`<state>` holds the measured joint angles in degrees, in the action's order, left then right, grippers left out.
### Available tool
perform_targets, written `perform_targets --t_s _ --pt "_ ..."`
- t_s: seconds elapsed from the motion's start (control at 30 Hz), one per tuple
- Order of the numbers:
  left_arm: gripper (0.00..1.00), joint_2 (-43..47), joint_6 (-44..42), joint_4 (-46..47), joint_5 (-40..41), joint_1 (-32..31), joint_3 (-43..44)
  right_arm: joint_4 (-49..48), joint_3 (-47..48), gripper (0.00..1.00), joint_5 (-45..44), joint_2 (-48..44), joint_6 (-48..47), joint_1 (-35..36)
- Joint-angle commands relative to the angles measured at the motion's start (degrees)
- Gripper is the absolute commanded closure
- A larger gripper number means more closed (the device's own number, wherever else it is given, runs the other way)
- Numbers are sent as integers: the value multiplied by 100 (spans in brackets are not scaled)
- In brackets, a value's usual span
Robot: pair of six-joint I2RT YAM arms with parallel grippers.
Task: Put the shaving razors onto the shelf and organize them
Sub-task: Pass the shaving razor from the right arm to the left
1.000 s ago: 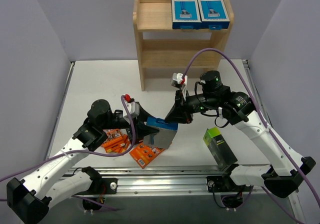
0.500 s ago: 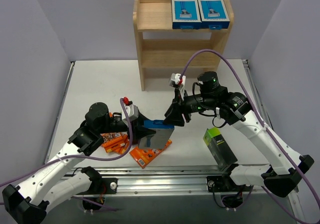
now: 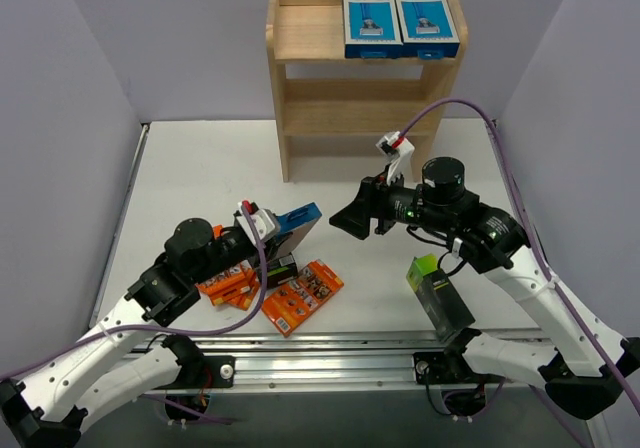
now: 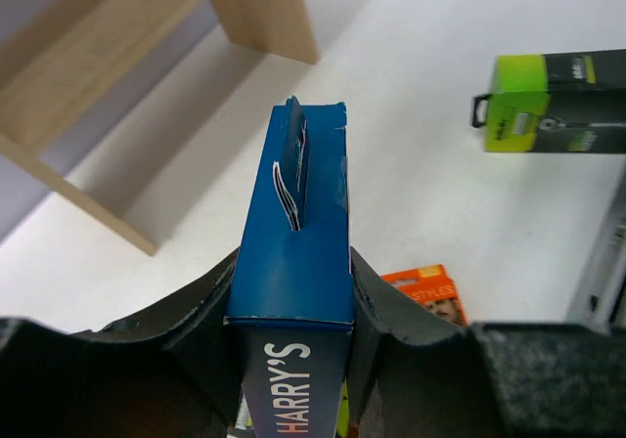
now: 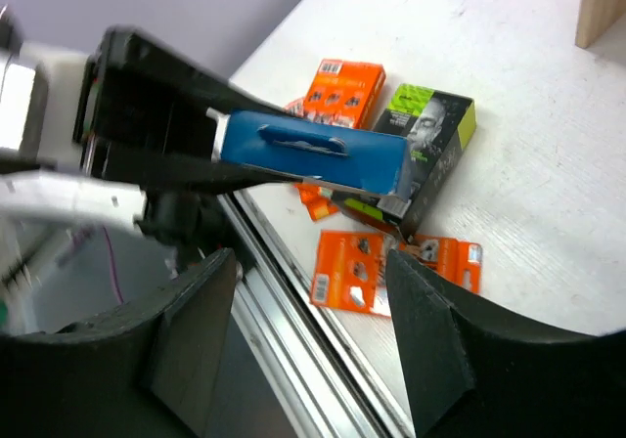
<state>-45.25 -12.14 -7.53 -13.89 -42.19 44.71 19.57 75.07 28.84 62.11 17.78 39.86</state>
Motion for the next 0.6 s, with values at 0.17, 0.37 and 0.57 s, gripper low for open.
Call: perform_targets --t_s 0.17,0.37,0.57 --pt "98 -53 -1833 1118 3562 -1577 451 -1614 -879 39 -1740 -559 2887 495" --pt "98 -572 -3408 2402 5158 -2442 293 -2150 -1055 32 -2733 -568 3723 1120" --pt "98 -721 -4541 3748 5835 -2610 12 -2308 -1222 29 -3471 -445 4224 1630"
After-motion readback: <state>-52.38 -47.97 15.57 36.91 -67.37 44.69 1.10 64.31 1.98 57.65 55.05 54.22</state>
